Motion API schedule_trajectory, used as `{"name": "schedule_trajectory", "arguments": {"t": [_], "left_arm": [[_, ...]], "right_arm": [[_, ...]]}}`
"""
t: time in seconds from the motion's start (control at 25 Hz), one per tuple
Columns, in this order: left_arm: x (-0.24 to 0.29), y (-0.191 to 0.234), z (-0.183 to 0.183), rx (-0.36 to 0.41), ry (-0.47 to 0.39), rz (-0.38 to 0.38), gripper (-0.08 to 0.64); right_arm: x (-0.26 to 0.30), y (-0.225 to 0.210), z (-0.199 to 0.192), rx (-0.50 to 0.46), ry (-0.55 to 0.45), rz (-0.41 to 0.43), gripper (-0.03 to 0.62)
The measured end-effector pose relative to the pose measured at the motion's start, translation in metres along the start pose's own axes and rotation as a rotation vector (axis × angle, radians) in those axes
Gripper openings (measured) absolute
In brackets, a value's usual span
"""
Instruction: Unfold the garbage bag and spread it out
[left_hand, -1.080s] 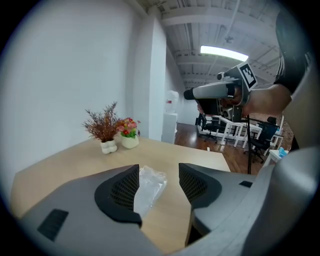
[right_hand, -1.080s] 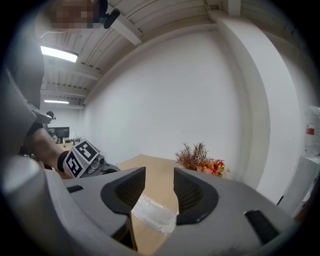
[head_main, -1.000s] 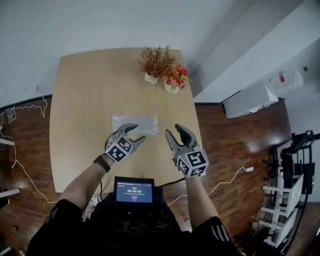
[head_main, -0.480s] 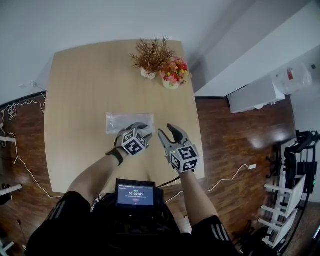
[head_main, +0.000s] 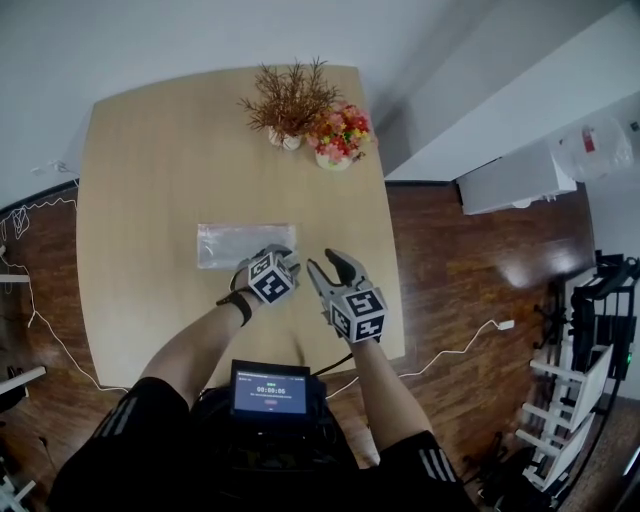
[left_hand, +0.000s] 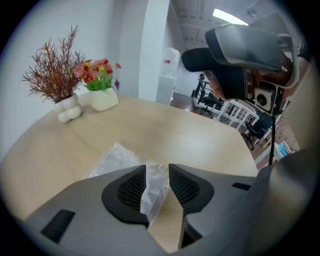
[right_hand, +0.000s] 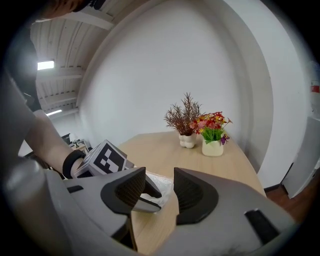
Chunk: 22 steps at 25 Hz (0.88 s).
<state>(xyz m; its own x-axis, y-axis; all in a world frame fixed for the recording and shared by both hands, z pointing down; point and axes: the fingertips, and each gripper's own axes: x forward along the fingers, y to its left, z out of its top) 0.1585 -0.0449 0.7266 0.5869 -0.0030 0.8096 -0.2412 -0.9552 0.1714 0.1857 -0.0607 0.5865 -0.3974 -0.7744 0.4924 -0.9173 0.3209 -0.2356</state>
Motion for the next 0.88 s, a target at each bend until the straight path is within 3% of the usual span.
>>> {"name": "schedule_trajectory", "arguments": {"t": [0.2, 0.52, 0.68, 0.88], "left_arm": [[0.011, 0.001, -0.006, -0.049, 0.017, -0.015, 0.107], [0.005, 0.004, 0.0, -0.137, -0.014, -0.021, 0.002], [-0.012, 0.005, 0.012, -0.204, -0.084, -0.051, 0.001], [-0.045, 0.015, 0.024, -0.249, -0.258, -0.05, 0.001]], "right_arm": [[0.004, -0.002, -0.013, 0.024, 0.021, 0.015, 0.201], [0.007, -0.002, -0.022, 0.048, 0.036, 0.023, 0.201], [0.006, -0.005, -0.023, 0.053, 0.035, 0.017, 0.201], [0.008, -0.004, -0.022, 0.048, 0.035, 0.019, 0.201]]}}
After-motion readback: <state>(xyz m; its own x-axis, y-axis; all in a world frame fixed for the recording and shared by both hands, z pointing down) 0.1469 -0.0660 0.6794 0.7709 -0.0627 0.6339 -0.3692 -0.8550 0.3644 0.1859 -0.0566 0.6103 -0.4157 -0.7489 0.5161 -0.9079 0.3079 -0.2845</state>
